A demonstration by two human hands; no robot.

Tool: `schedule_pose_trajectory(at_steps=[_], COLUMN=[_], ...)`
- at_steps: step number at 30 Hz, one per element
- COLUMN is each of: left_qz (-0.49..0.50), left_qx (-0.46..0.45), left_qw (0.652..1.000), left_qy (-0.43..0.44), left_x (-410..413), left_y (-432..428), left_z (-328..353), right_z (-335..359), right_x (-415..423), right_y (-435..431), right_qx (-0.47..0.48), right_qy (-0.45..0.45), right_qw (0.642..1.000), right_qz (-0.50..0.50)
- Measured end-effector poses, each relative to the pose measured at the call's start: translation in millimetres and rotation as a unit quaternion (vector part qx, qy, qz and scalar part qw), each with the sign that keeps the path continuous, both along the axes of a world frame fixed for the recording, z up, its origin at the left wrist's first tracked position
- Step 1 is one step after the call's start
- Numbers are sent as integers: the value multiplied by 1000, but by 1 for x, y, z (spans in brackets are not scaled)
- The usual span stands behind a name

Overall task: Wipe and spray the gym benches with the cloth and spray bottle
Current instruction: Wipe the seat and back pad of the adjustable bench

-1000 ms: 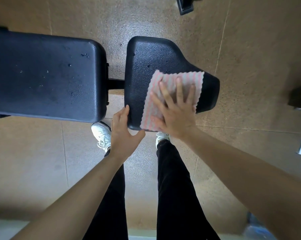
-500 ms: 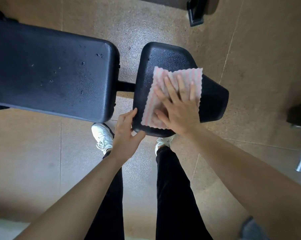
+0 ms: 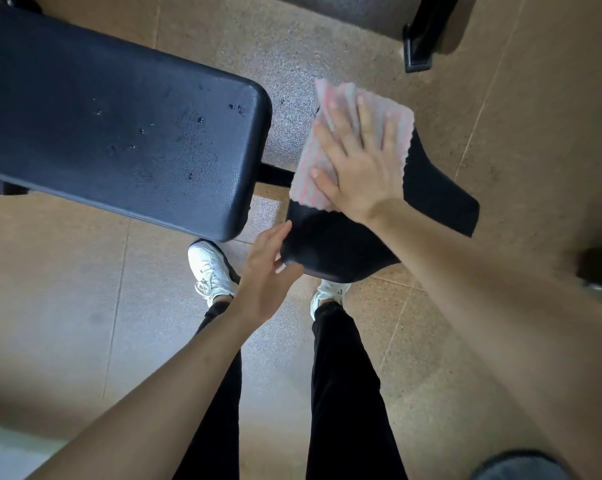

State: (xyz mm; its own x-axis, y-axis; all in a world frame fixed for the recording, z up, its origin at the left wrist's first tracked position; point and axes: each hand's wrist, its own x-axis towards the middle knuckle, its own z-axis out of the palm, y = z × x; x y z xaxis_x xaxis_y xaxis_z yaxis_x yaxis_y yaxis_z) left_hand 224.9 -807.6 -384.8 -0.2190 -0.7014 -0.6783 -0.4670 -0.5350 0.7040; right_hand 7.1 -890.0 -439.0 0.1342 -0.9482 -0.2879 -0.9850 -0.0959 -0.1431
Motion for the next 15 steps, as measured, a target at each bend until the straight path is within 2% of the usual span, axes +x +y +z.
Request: schedule_pose_trajectory(at_steps=[5, 8, 11, 13, 15], left_qz=[93, 122, 99, 87, 54], left_qx=[-51, -69, -81, -90, -125], left_qw=[993, 988, 989, 988, 985], left_qy=[-51, -64, -75, -92, -106], left_x=[7, 11, 10, 6, 0], left_y=[3, 0, 2, 6, 10], left_z=[13, 17, 14, 10, 4], right_z=[-7, -2, 15, 24, 34], right_x=[31, 49, 56, 48, 34], right_y=[52, 79, 91, 94, 101], right_qx=[4, -5, 15, 2, -34], right_qy=[19, -42, -139, -220, -257], right_qw=[994, 990, 985, 974, 966], right_qz=[103, 131, 105, 51, -14])
